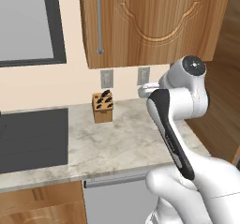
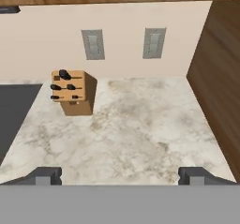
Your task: Open the cabinet, pick the kettle from the cabinet, and place it in the sink.
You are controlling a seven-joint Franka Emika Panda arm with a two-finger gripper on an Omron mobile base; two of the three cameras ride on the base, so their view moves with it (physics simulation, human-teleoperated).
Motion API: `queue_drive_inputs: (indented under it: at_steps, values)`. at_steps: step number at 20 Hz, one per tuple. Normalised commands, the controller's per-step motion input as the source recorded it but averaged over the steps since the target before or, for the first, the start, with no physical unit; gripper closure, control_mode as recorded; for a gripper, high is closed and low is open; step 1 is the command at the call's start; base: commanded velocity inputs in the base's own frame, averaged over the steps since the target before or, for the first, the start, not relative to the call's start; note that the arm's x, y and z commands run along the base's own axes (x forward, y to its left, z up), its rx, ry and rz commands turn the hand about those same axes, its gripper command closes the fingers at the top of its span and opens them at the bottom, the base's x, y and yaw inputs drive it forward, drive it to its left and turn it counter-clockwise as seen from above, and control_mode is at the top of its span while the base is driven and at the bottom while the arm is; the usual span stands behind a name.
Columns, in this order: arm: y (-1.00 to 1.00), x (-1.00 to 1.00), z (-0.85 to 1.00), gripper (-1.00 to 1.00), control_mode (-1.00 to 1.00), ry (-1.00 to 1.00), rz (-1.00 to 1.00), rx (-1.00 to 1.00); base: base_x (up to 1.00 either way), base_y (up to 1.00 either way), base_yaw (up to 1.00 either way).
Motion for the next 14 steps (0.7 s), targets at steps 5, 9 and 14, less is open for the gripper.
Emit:
queue_drive_inputs:
  at_steps: [5, 9, 14]
  values:
    - [0.24, -0.16, 0.13, -1.0, -1.0, -0.15, -0.01, 0.0, 0.0, 0.0, 0.0]
    - [0.27, -0.08, 0.17, -1.0, -1.0, -0.04, -0.07, 0.0, 0.0, 0.0, 0.0]
    - [0.26, -0.05, 0.21, -1.0, -1.0, 0.0, -0.04, 0.0, 0.0, 0.0, 0.0]
